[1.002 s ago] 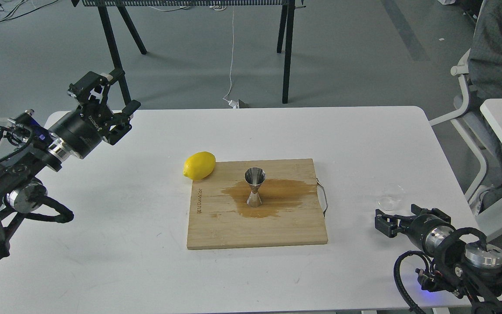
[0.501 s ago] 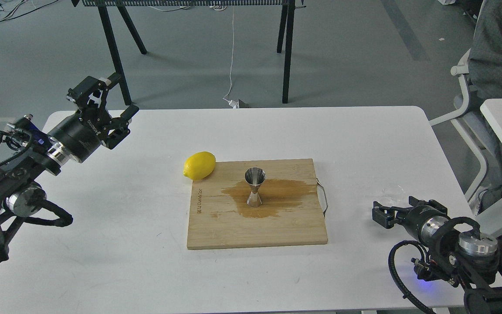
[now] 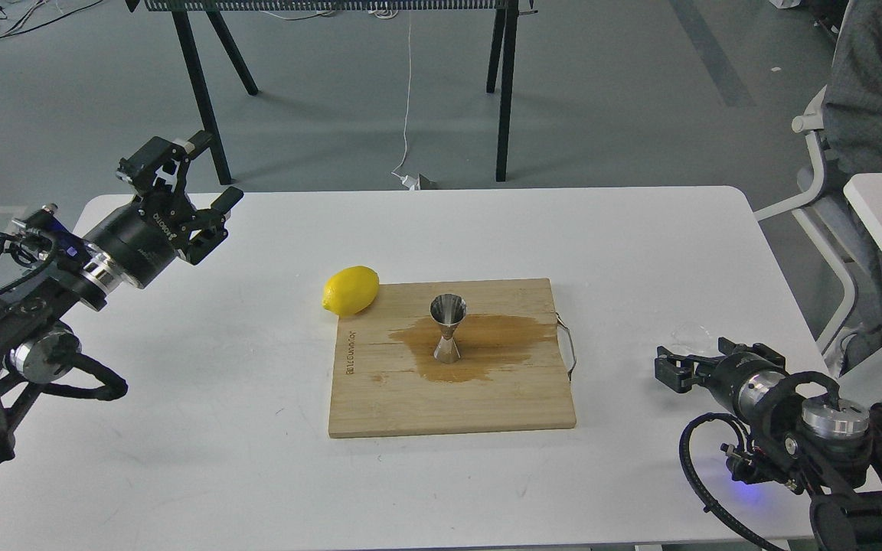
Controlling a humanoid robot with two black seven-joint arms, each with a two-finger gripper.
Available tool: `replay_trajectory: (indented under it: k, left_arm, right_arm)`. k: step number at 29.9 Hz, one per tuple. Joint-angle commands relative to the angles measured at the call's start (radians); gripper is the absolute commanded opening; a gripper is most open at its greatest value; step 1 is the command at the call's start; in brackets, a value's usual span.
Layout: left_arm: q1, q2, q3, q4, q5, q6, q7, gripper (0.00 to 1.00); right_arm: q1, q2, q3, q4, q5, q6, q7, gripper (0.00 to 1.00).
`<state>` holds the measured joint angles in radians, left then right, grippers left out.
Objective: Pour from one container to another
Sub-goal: 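Lower the right gripper toward the small clear glass, then grasp the small clear glass with the right gripper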
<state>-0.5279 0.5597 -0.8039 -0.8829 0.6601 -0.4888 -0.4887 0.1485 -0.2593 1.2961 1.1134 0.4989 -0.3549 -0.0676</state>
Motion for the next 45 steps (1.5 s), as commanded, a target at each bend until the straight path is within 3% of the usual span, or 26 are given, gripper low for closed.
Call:
replay_trajectory:
  k: [1, 7, 28, 36, 45]
  left_arm:
    - [0.002, -0.001, 0.000, 0.004, -0.002, 0.000, 0.000, 0.92]
    - [0.000, -0.003, 0.000, 0.030, -0.005, 0.000, 0.000, 0.92]
    - [0.000, -0.003, -0.003, 0.033, -0.005, 0.000, 0.000, 0.92]
    - [0.002, -0.003, -0.003, 0.035, -0.005, 0.000, 0.000, 0.92]
    - [0.000, -0.020, -0.001, 0.045, -0.005, 0.000, 0.000, 0.92]
  right_arm:
    - [0.002, 0.002, 0.000, 0.000, -0.002, 0.002, 0.003, 0.85]
    - [0.002, 0.012, -0.001, 0.002, -0.022, 0.005, 0.012, 0.69]
    - [0.002, 0.020, -0.017, 0.005, -0.025, 0.002, 0.014, 0.56]
    - [0.000, 0.020, -0.023, 0.005, -0.025, 0.005, 0.014, 0.47]
    - [0.000, 0.020, -0.023, 0.025, -0.025, 0.010, 0.014, 0.45]
